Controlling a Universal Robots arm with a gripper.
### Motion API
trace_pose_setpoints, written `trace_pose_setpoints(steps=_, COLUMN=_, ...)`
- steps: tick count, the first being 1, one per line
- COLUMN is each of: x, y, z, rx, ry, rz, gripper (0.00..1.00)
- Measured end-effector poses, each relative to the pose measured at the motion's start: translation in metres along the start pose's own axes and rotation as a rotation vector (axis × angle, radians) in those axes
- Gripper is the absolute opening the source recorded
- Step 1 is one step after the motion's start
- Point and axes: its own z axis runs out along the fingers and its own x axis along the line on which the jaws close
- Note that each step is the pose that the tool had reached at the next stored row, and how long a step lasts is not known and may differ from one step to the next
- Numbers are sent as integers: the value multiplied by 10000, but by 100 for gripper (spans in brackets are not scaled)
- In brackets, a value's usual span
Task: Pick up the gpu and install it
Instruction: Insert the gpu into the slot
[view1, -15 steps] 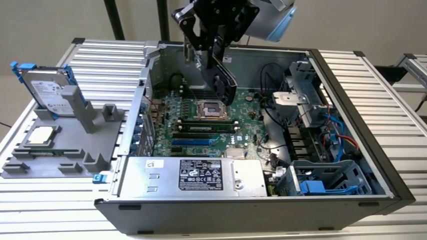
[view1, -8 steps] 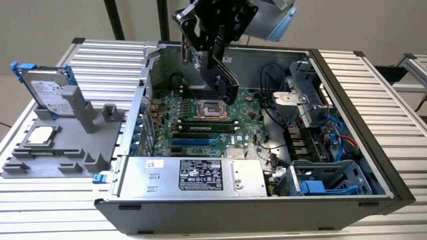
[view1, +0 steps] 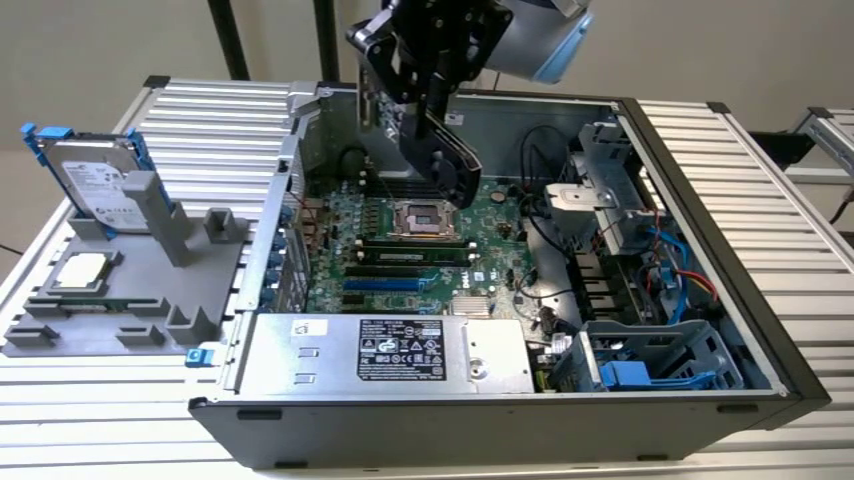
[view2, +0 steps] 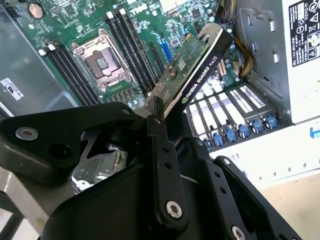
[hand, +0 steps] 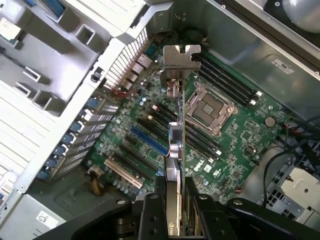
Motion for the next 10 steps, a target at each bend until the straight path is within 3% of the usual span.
trace_pose_setpoints(steps=10, x=0, y=0, z=0, rx=5, ry=32, rz=-764, gripper=0)
